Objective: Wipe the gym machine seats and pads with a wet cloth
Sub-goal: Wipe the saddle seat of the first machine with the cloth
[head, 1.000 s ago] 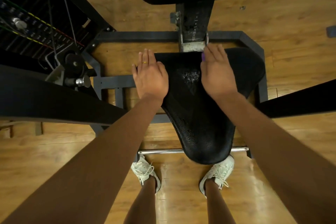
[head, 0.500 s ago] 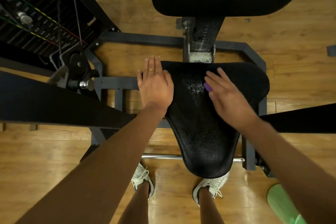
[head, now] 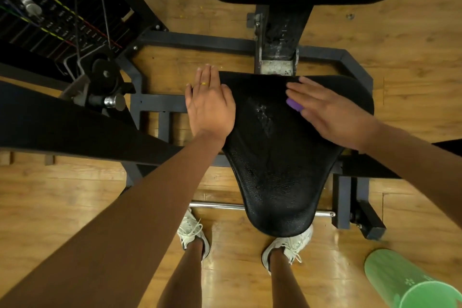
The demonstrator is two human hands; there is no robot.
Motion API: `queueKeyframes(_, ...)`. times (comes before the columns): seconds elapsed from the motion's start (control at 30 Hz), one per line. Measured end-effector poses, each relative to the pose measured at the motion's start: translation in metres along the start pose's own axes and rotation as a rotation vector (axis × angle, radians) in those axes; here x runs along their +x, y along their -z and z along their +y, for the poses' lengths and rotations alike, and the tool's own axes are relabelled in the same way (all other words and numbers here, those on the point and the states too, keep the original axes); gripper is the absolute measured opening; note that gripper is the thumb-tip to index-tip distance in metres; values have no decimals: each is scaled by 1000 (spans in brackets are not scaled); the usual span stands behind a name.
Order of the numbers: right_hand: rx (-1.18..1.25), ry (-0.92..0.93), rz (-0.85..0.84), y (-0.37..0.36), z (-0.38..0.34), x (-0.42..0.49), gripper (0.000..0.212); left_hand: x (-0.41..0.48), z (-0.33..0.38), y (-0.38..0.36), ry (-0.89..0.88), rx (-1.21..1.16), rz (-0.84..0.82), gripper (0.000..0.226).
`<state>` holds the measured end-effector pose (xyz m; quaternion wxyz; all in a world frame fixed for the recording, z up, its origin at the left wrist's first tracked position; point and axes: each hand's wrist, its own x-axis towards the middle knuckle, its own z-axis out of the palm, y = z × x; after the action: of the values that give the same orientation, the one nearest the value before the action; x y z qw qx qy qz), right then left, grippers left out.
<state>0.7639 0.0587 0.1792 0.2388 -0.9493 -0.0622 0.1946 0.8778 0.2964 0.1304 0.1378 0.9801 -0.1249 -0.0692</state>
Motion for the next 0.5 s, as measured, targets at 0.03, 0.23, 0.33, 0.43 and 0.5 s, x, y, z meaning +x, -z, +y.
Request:
queueKeyframes(0.03, 7, -40, 27, 0, 3, -23, 51, -1, 1, 0, -1, 3, -5, 55)
queueKeyframes(0.23, -1, -35, 118, -10, -2, -19, 44, 2, 1, 3, 2, 7, 9, 54)
queueKeyframes(0.33, -30, 40, 94, -12, -24, 41, 47, 0, 1, 1, -6, 0, 11, 54)
queueKeyframes(0.43, 19, 91, 74, -16, -55, 103, 48, 3, -1, 0, 1, 0, 4, 55)
queueKeyframes(0.5, 48, 89, 47, -16, -64, 123, 49, 3, -2, 0, 10, -1, 4, 55)
